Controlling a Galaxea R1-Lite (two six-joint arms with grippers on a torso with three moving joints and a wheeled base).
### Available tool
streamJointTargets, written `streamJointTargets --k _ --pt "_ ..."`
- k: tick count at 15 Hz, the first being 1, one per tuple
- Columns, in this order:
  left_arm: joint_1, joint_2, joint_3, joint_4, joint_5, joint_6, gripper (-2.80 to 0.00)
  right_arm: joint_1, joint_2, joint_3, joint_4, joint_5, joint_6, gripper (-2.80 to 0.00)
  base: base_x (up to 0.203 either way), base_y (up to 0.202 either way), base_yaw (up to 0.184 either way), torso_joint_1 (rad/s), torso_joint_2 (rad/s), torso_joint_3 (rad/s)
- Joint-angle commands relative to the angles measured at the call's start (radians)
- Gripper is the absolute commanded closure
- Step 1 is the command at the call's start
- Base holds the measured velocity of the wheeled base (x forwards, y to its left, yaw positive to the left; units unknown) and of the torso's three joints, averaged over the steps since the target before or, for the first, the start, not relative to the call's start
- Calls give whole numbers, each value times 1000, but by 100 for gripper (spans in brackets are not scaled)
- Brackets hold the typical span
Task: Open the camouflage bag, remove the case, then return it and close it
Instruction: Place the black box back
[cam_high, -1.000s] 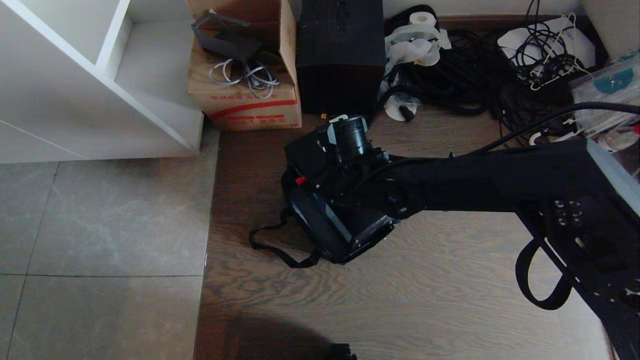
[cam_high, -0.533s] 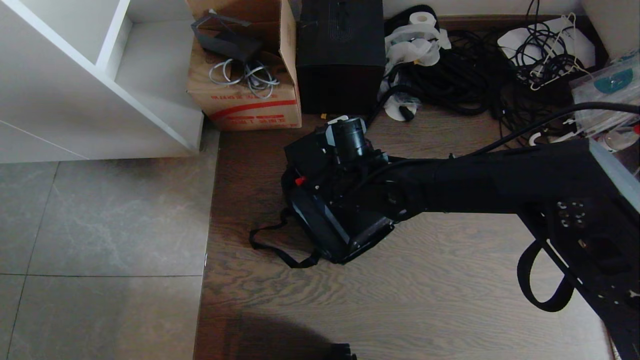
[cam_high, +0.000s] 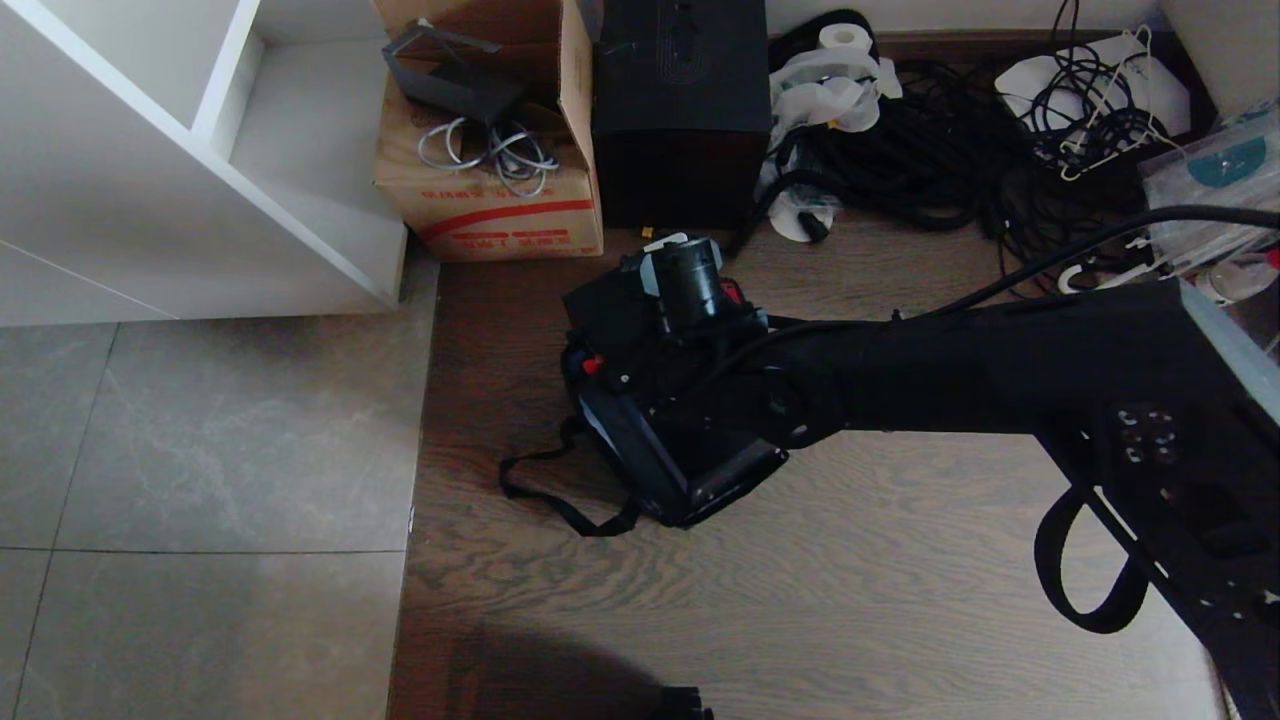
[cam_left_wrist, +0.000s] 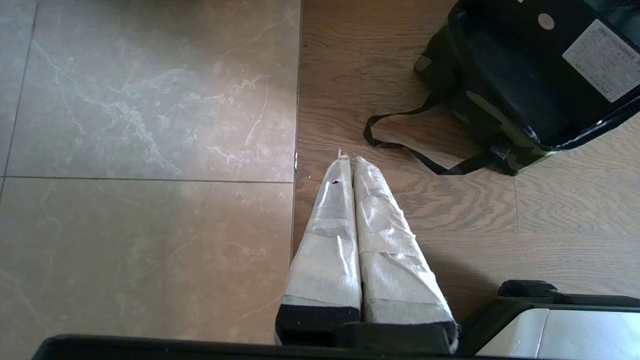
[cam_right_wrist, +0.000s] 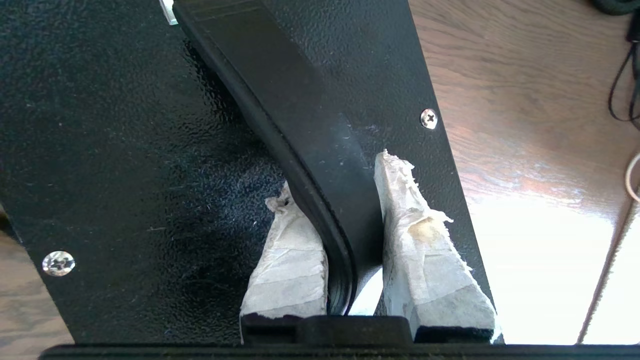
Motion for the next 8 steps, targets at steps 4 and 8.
streamJointTargets --k 4,8 --pt "0 0 9 -1 0 0 0 11 8 26 11 -6 38 0 0 0 0 0 0 0" --pt "0 0 9 -1 0 1 0 17 31 15 71 -8 111 0 0 0 0 0 0 0"
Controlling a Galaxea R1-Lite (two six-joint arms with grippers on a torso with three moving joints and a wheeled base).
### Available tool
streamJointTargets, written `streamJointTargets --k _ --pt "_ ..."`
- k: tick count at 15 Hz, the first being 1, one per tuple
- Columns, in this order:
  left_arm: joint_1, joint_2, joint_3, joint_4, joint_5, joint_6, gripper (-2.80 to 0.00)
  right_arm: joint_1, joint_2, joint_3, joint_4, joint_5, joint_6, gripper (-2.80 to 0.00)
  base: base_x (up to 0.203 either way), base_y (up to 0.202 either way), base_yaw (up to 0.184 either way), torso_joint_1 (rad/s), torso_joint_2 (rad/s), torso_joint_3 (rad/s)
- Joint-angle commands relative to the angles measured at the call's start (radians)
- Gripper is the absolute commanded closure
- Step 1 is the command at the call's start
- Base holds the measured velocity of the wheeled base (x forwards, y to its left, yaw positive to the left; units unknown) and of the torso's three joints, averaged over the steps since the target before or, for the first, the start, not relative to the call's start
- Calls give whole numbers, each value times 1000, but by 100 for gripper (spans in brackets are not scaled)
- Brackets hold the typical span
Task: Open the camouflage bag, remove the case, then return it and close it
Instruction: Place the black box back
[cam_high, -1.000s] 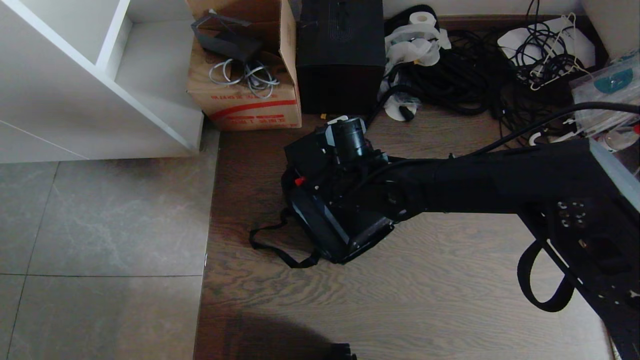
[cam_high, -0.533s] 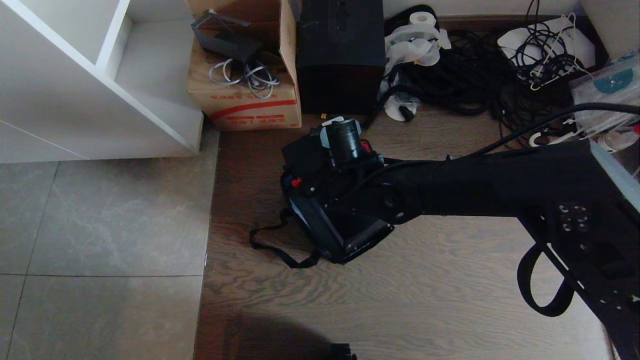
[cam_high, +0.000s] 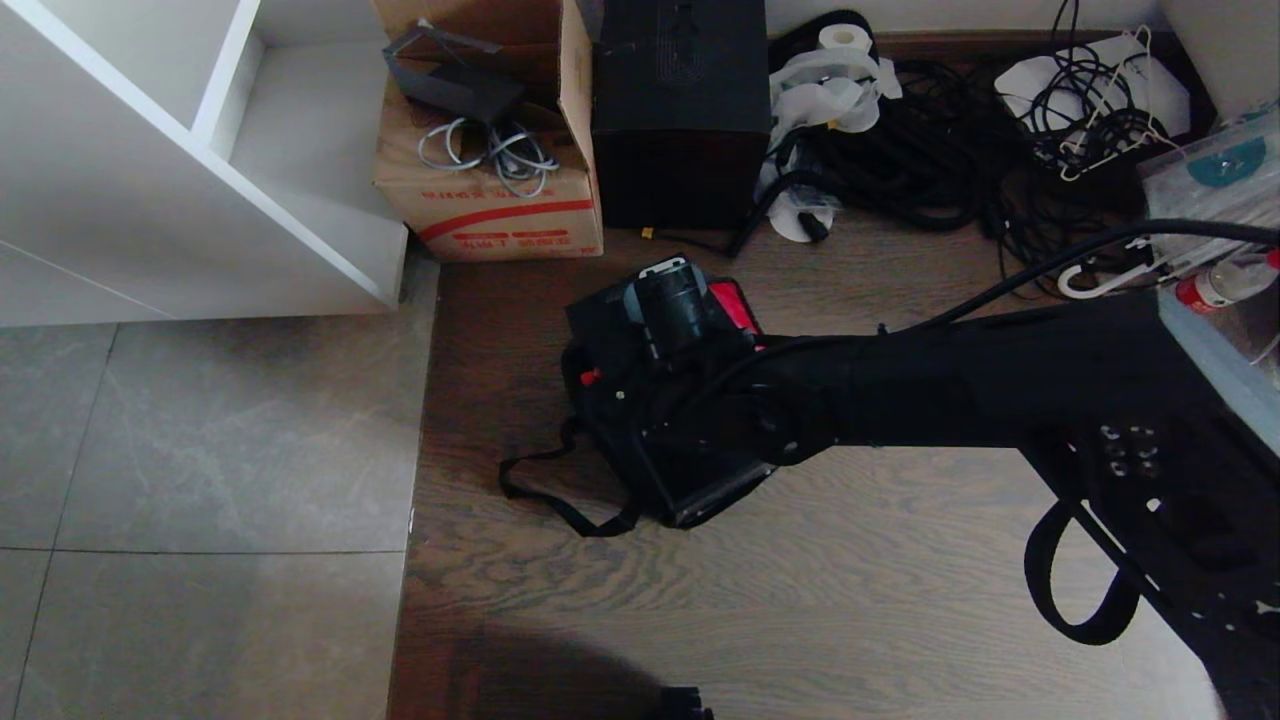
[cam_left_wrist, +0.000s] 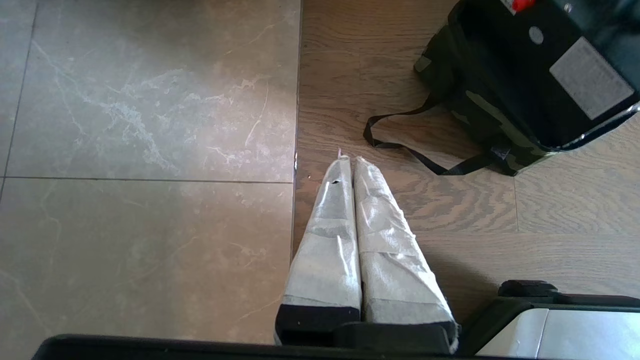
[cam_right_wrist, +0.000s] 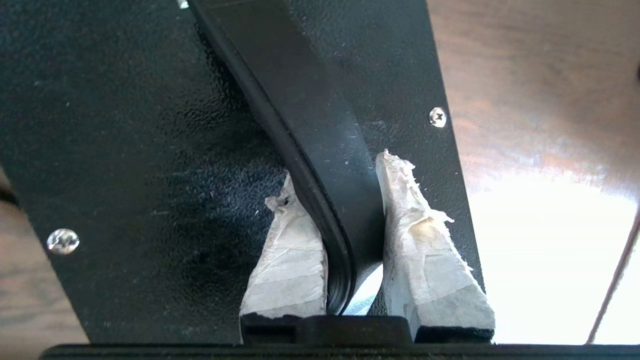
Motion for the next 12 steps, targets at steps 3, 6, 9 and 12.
streamJointTargets --k 3,6,9,12 --pt "0 0 9 0 0 -1 0 0 18 -10 2 -5 0 0 0 0 0 0 0 0" --pt "0 0 9 0 0 0 0 -2 4 -12 3 0 -1 0 0 0 0 0 0 0" --pt "0 0 9 0 0 0 0 -3 12 -24 -2 -3 2 0 0 0 0 0 0 0" --pt "0 0 9 0 0 0 0 -3 11 -31 -6 0 -1 0 0 0 0 0 0 0"
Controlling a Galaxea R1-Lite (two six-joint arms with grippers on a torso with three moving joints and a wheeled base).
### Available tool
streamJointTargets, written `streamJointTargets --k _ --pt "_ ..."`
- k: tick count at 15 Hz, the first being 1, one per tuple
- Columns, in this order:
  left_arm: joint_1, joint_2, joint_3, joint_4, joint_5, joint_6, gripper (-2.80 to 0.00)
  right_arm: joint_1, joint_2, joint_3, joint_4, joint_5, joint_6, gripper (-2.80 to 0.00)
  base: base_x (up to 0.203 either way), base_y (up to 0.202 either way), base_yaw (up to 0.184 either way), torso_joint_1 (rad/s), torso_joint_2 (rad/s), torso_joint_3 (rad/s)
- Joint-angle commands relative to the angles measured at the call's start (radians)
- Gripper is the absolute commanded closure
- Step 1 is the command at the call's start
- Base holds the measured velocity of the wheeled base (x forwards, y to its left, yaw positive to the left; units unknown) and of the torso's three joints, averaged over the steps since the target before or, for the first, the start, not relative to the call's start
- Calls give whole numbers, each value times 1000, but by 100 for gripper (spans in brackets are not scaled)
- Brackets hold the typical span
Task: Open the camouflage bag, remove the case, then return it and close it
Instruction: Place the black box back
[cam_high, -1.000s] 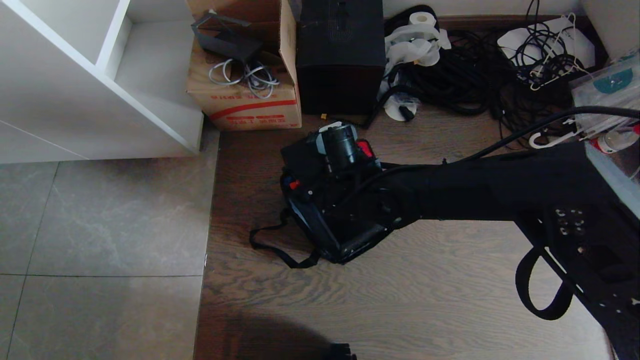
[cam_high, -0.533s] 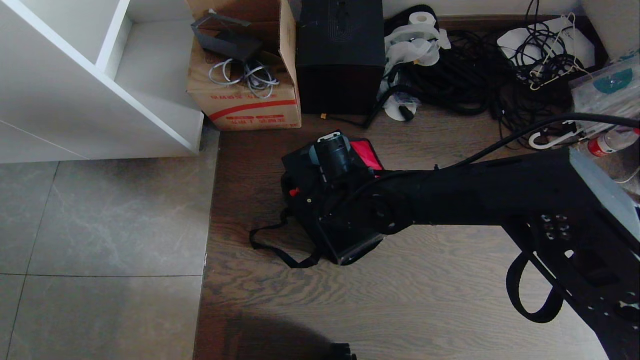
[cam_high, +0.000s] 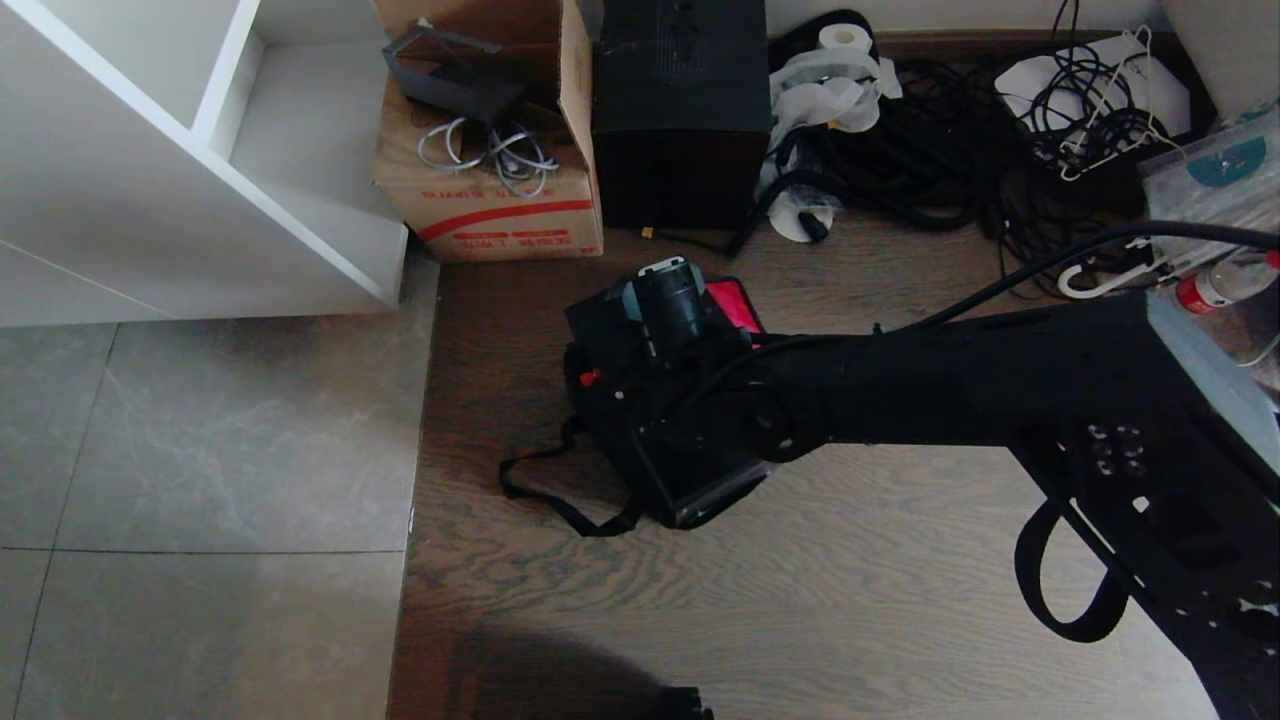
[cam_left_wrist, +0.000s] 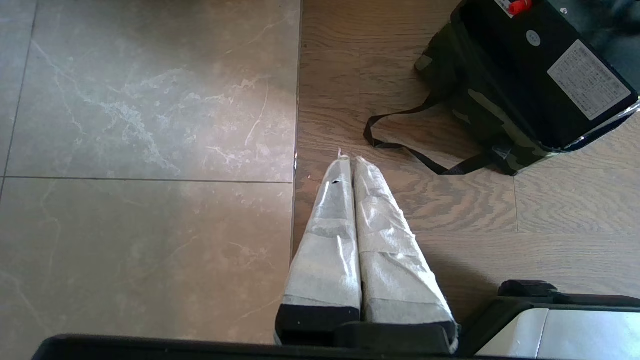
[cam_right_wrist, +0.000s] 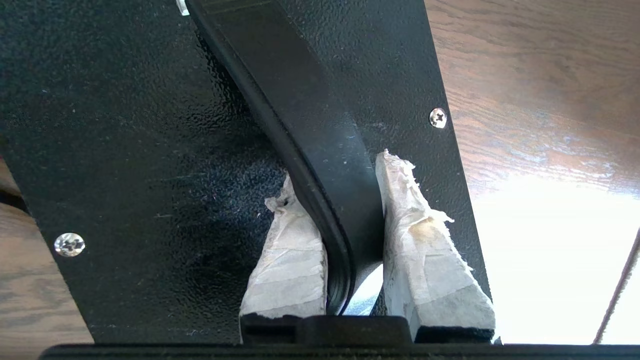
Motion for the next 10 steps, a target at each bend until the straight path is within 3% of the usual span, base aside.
streamJointTargets --k 1,10 --pt "0 0 9 0 0 0 0 0 6 -15 -5 -3 -3 0 0 0 0 0 0 0" --pt "0 0 9 0 0 0 0 0 77 -72 -27 0 -6 0 0 0 0 0 0 0"
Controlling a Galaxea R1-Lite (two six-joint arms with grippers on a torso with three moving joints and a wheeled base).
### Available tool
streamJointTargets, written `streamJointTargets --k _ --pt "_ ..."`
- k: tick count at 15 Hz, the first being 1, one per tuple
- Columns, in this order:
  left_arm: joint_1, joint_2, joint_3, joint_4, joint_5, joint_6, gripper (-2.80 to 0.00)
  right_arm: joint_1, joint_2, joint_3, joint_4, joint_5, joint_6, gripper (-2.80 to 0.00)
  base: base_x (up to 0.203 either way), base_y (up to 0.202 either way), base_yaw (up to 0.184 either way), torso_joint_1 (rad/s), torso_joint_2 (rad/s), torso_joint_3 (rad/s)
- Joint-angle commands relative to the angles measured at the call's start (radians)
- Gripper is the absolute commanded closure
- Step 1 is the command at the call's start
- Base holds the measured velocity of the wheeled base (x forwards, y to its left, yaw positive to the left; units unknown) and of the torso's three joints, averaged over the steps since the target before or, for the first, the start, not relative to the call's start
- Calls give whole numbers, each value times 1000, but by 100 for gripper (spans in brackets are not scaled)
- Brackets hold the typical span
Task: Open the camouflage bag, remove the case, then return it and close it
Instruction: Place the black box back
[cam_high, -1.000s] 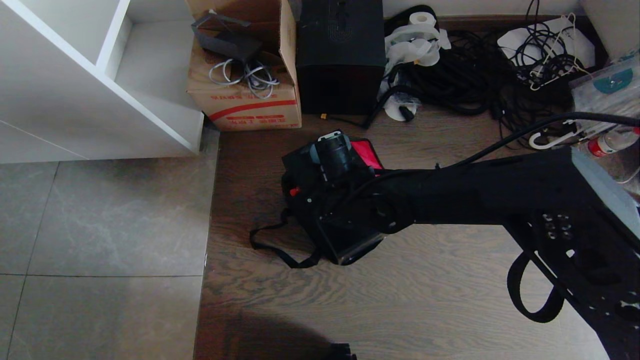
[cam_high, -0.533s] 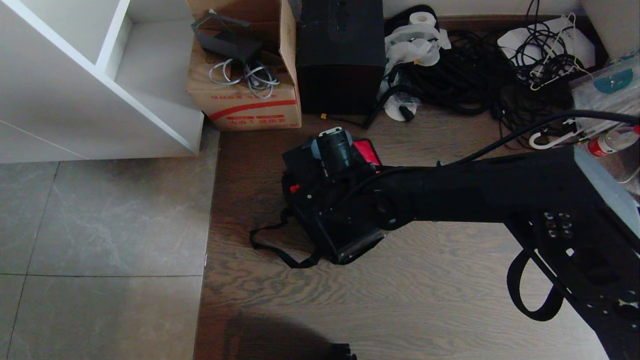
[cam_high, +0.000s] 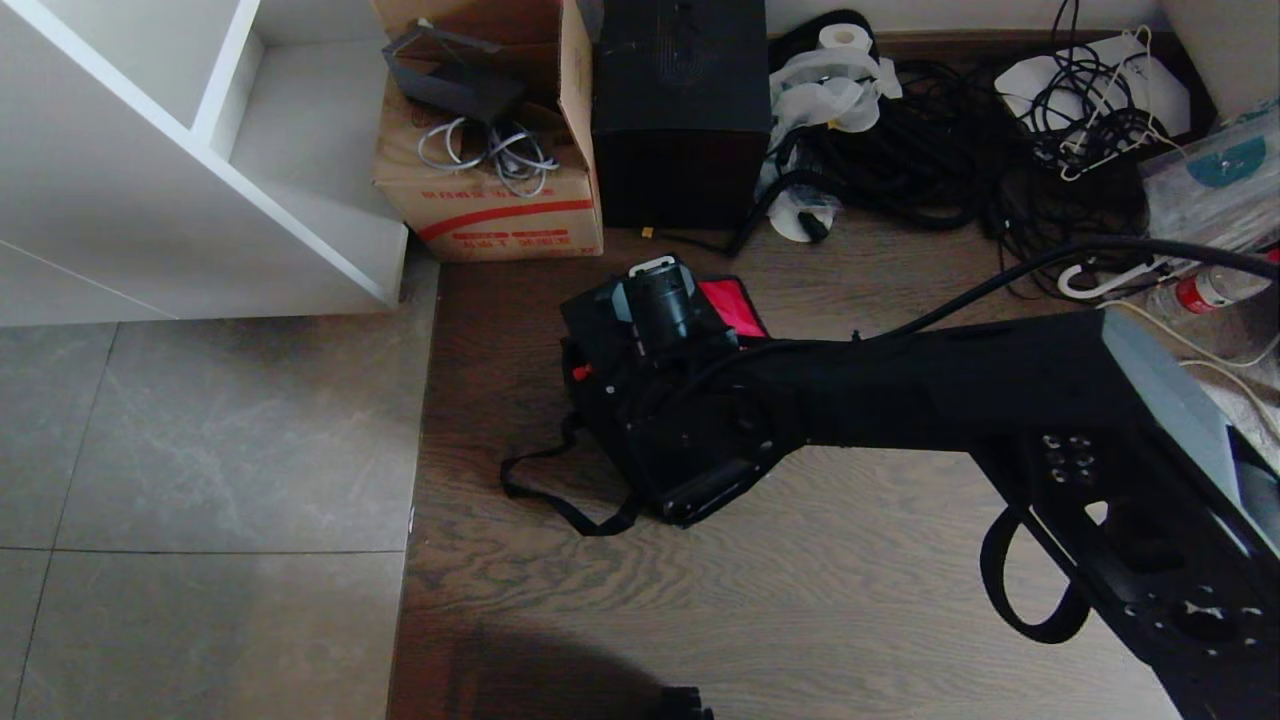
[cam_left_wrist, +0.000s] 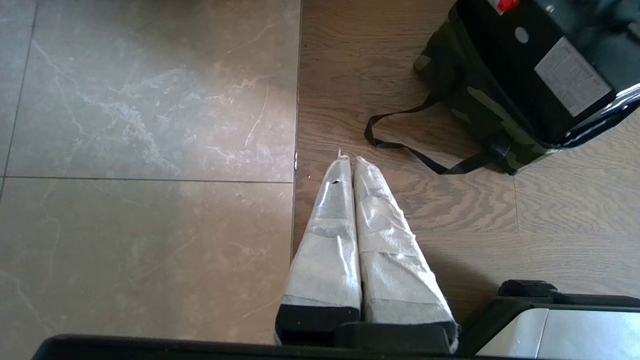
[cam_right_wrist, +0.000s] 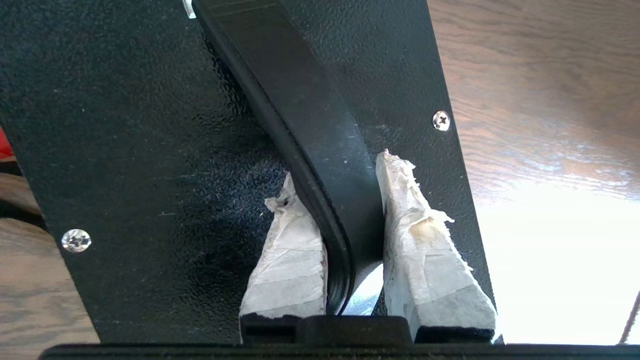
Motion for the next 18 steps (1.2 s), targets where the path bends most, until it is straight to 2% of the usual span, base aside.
streamJointTargets --k 1,8,18 --pt "0 0 9 -1 0 0 0 0 30 0 -16 -5 1 0 0 0 0 0 0 0" --pt "0 0 9 -1 0 0 0 0 77 5 -80 -5 5 0 0 0 0 0 0 0" --pt "0 0 11 -1 0 0 0 3 61 25 -76 37 4 0 0 0 0 0 0 0"
